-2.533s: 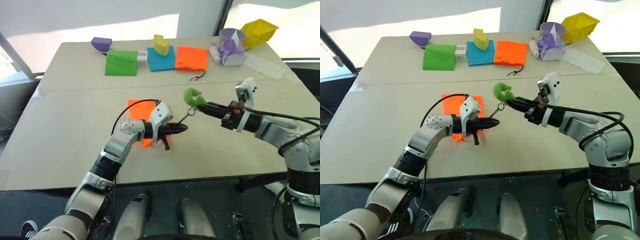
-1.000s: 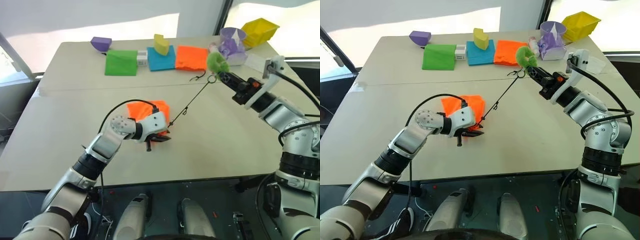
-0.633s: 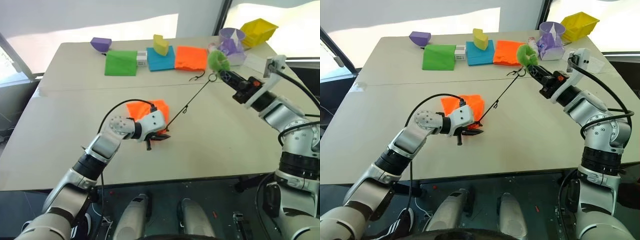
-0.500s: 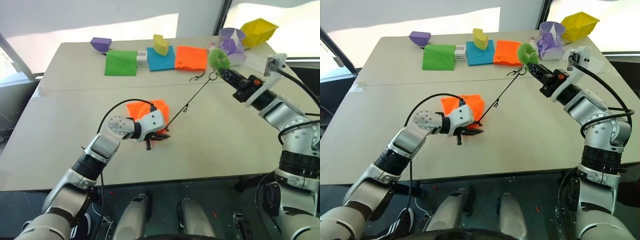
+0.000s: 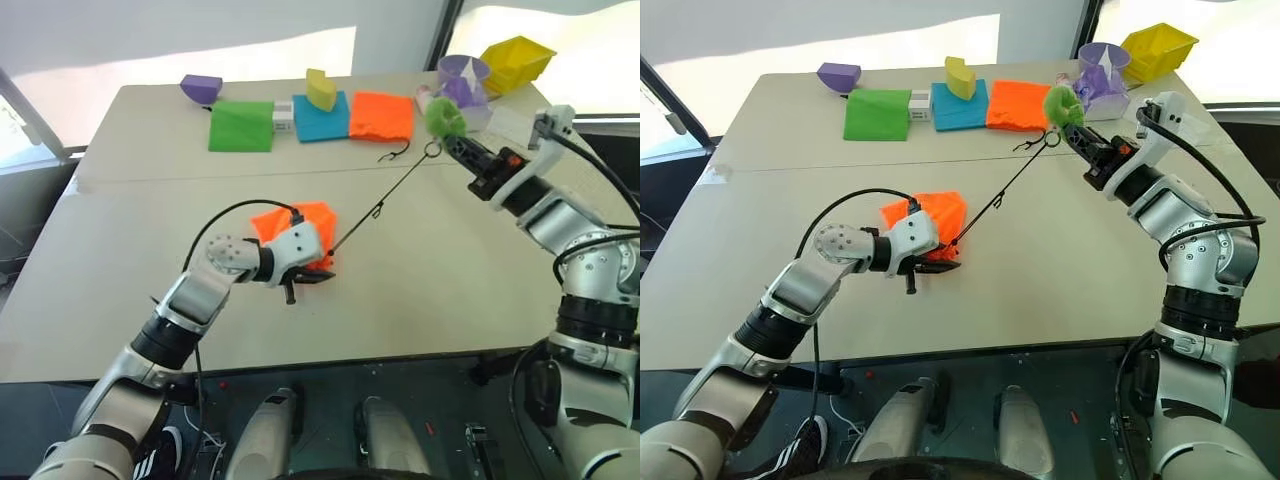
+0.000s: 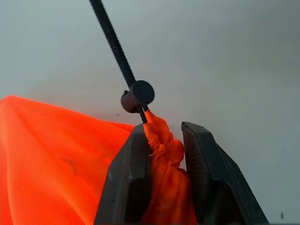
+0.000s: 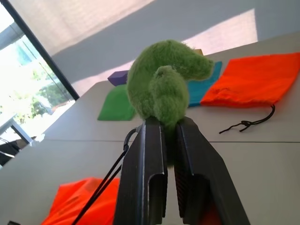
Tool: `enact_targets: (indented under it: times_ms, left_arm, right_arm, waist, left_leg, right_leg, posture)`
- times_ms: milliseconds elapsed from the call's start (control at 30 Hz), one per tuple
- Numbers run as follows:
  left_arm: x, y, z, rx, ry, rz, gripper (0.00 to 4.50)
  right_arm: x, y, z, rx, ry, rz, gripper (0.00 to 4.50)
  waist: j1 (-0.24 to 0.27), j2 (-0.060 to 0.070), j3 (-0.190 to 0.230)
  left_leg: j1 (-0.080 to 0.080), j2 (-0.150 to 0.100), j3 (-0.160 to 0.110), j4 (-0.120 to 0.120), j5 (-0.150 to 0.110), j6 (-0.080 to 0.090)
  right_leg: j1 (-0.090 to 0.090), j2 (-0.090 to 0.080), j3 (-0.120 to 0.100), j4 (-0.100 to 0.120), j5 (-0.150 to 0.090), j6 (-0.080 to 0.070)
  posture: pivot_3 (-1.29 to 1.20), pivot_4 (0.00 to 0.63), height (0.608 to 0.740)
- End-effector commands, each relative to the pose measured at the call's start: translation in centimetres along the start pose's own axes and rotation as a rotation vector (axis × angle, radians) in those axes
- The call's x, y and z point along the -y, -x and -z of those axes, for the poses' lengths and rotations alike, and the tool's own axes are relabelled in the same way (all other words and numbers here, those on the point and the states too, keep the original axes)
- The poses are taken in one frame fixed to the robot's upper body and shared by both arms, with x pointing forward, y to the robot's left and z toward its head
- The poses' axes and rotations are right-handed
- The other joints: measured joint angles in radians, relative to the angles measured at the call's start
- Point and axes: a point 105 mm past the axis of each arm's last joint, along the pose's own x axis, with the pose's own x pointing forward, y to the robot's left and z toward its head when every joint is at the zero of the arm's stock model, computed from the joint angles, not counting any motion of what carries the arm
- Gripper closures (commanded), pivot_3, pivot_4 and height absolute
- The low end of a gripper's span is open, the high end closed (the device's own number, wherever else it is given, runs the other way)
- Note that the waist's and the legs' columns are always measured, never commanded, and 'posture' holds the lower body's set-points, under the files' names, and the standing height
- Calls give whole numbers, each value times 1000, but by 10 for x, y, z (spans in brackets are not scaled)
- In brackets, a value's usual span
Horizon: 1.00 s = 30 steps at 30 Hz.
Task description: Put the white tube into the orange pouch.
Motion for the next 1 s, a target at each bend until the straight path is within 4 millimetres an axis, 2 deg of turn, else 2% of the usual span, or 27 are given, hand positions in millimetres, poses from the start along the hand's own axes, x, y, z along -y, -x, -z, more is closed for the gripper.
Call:
enact_targets:
  times_ms: [33, 100, 167, 267, 333, 400, 433, 567, 600, 667, 733, 833, 900, 1000]
  left_arm:
    - [-11, 1, -15, 99, 20, -62, 2034]
    - [-15, 3, -29, 177, 22, -91, 1037]
    - [-18, 10, -41, 251, 44, -92, 7]
    - [-24, 25, -49, 323, 94, -96, 0]
    - [-24, 37, -49, 347, 124, -82, 0]
    - [-28, 51, -46, 356, 135, -107, 0]
    - [-31, 58, -43, 358, 141, -129, 0]
    - [-34, 81, -28, 360, 187, -211, 0]
    - [-32, 86, -23, 358, 201, -224, 0]
    - [-33, 101, -16, 374, 214, -297, 0]
    - [-33, 113, -5, 352, 227, -370, 0]
    - [-28, 130, 13, 297, 253, -424, 0]
    - [-25, 139, 19, 290, 272, -448, 0]
    - [-18, 149, 33, 267, 310, -485, 0]
  right_arm:
    - [-30, 8, 16, -100, 139, -151, 4500]
    - [-33, 15, 42, -217, 182, -182, 4500]
    - [-33, 19, 51, -258, 188, -199, 3683]
    - [-34, 25, 64, -347, 252, -220, 2304]
    - [-20, 32, 82, -466, 386, -180, 1256]
    - [-11, 35, 84, -497, 451, -161, 155]
    - [-7, 36, 83, -508, 474, -149, 26]
    - [14, 45, 77, -603, 717, -128, 26]
    - [14, 43, 68, -571, 723, -131, 26]
    - [-6, 35, 48, -440, 607, -195, 26]
    - [-30, 36, 44, -387, 543, -306, 26]
    - [-60, 43, 54, -356, 447, -449, 26]
    - [-70, 45, 64, -347, 439, -479, 26]
    - [-77, 49, 92, -388, 475, -508, 26]
  waist:
    - [-2, 0, 0]
    - [-3, 0, 0]
    - [-6, 0, 0]
    - [-8, 0, 0]
    - [-5, 0, 0]
    - [-4, 0, 0]
    - [-5, 0, 0]
    - [-3, 1, 0]
    - [-3, 1, 0]
    - [-5, 1, 1]
    - [-5, 1, 1]
    - [-3, 0, 0]
    - [-4, 0, 0]
    - [-1, 1, 0]
  left_leg:
    - [0, 0, 0, 0, 0, 0]
    - [0, 0, 0, 1, 0, 0]
    - [0, 0, 0, 1, 0, 0]
    - [0, 0, 0, 1, 0, 0]
    - [1, 0, 0, 1, 0, 0]
    - [1, 0, 0, 1, -1, -2]
    - [1, 0, 0, 1, -1, -2]
    - [0, 0, 0, 1, -1, -1]
    - [0, 0, 0, 1, -1, -1]
    - [1, 0, 0, 1, -1, -2]
    - [1, 1, 0, 0, -1, -2]
    - [1, 1, -1, 0, -1, -2]
    - [1, 2, -1, 0, -2, -3]
    - [1, 1, -1, 0, -2, -3]
  right_leg:
    - [0, 0, 0, 0, 0, 1]
    - [0, 0, 0, 0, 1, 1]
    - [0, 0, 0, 0, 0, 0]
    - [0, 0, 0, 0, 0, -1]
    - [0, 0, 0, 1, 0, -1]
    - [1, 0, 0, 1, 0, -1]
    - [1, 0, 0, 0, 0, -1]
    - [0, 0, 1, 0, 0, -1]
    - [0, 0, 1, 0, 0, -1]
    - [0, 0, 1, -1, -1, -1]
    - [0, 0, 1, -1, -1, -1]
    - [0, 1, 1, -1, -1, -1]
    - [0, 1, 1, -1, -1, -1]
    - [-2, -1, 1, -3, -1, -1]
  posture:
    - [0, 150, 740]
    - [0, 150, 740]
    - [0, 150, 740]
    - [0, 150, 740]
    - [0, 150, 740]
    - [0, 150, 740]
    - [0, 150, 740]
    - [0, 150, 740]
    - [0, 150, 740]
    - [0, 150, 740]
    - [0, 150, 740]
    - [0, 150, 740]
    - [0, 150, 740]
    - [0, 150, 740]
